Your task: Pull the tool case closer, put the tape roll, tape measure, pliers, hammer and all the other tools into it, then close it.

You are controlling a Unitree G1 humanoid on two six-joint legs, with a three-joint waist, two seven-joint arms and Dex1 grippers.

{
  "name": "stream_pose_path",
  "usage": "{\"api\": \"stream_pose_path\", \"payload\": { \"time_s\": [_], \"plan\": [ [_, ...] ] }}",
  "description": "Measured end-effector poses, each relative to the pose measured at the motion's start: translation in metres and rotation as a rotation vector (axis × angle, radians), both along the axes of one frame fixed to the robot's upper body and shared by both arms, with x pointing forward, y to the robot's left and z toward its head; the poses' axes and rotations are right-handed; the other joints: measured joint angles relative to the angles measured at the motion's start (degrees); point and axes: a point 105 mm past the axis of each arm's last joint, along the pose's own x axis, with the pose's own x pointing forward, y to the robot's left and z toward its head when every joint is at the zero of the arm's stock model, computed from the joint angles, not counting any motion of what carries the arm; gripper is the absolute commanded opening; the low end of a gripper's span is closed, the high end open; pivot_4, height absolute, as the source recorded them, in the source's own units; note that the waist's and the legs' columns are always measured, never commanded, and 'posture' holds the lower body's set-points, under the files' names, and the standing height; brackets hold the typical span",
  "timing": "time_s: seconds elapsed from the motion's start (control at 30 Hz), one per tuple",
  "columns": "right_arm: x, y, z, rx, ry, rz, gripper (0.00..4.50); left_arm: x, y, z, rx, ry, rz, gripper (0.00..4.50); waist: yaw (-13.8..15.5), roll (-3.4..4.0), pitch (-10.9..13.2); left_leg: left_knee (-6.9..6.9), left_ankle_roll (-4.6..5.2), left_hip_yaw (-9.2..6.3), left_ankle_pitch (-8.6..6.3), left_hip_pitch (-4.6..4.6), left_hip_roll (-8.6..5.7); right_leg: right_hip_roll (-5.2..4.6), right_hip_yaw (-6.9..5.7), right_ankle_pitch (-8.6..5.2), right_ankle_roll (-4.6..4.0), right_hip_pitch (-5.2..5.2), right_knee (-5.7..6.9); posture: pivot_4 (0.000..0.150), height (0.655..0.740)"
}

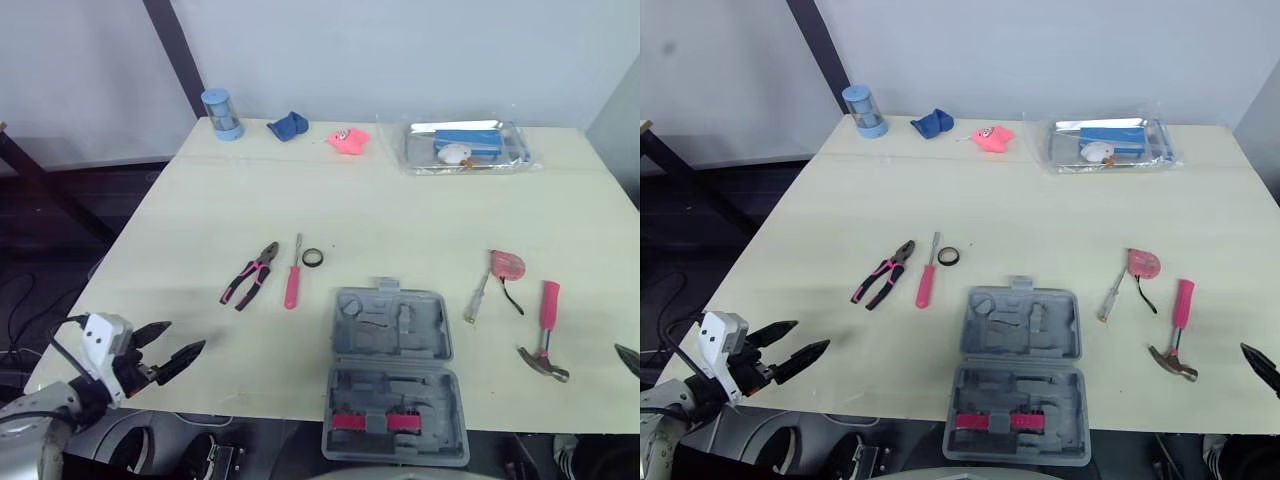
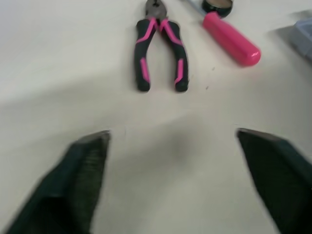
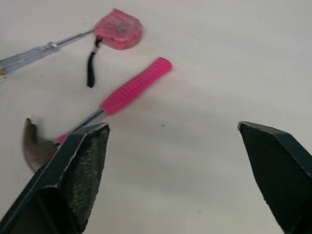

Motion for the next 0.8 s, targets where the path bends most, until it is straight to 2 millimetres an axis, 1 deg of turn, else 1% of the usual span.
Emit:
{"api": "stream_pose_path", "payload": {
  "time_s": [0.1,0.23,0.4,0.5,0.6,0.67,0.73,0.8],
  "plan": [
    [0.002,-0.011,-0.004,0.018,0.003,-0.03,4.5,0.0,0.0,0.003,0.013,-0.011,0.009,4.42,0.12,0.01,0.0,-0.05,0.0,-0.04,0.0,-0.04,0.0,-0.01,-0.03,-0.01,-0.01,-0.01,-0.04,0.15,0.74],
    [-0.003,-0.017,-0.012,0.027,0.031,-0.047,4.5,0.001,-0.001,0.005,0.021,-0.019,0.013,4.42,0.04,0.01,0.0,-0.06,0.0,0.0,0.0,-0.03,0.0,-0.04,0.0,0.0,0.0,0.0,-0.04,0.15,0.74],
    [-0.005,-0.015,-0.012,0.022,0.039,-0.025,4.5,0.001,-0.003,0.006,0.027,-0.021,0.008,4.42,-0.08,0.03,-0.01,-0.06,0.0,0.0,0.0,0.0,0.0,-0.04,0.0,0.0,0.0,0.0,-0.01,0.15,0.74],
    [-0.002,-0.007,-0.005,0.021,0.019,0.018,4.5,0.001,-0.003,0.007,0.03,-0.021,0.002,4.42,-0.07,0.04,-0.01,-0.06,0.0,0.0,0.0,-0.01,0.0,-0.04,0.0,0.0,0.0,0.0,-0.01,0.15,0.74],
    [0.001,0.006,0.004,0.03,0.0,0.097,4.5,0.006,-0.004,0.014,0.031,-0.022,-0.025,4.42,0.06,0.03,0.0,-0.06,0.0,-0.04,0.0,-0.02,0.0,-0.04,-0.03,0.0,0.0,0.0,-0.01,0.15,0.74],
    [0.003,0.024,0.011,0.046,-0.013,0.192,4.5,0.012,-0.007,0.024,0.015,-0.025,-0.055,4.42,0.23,0.05,0.01,-0.06,0.0,-0.07,0.0,-0.04,0.0,-0.04,-0.06,0.0,0.0,0.0,-0.01,0.15,0.74],
    [0.009,0.051,0.019,0.071,-0.034,0.313,4.5,0.023,-0.015,0.038,0.006,-0.043,-0.101,4.42,0.15,0.03,0.01,-0.05,-0.01,-0.1,0.01,-0.04,0.01,-0.04,-0.08,0.0,0.0,0.0,-0.01,0.15,0.74],
    [0.014,0.066,0.023,0.093,-0.058,0.367,4.5,0.028,-0.022,0.046,0.015,-0.054,-0.145,4.42,0.11,0.03,0.01,-0.05,-0.01,-0.07,0.01,-0.04,0.01,-0.05,-0.05,0.01,0.01,0.0,-0.02,0.15,0.74]
  ]
}}
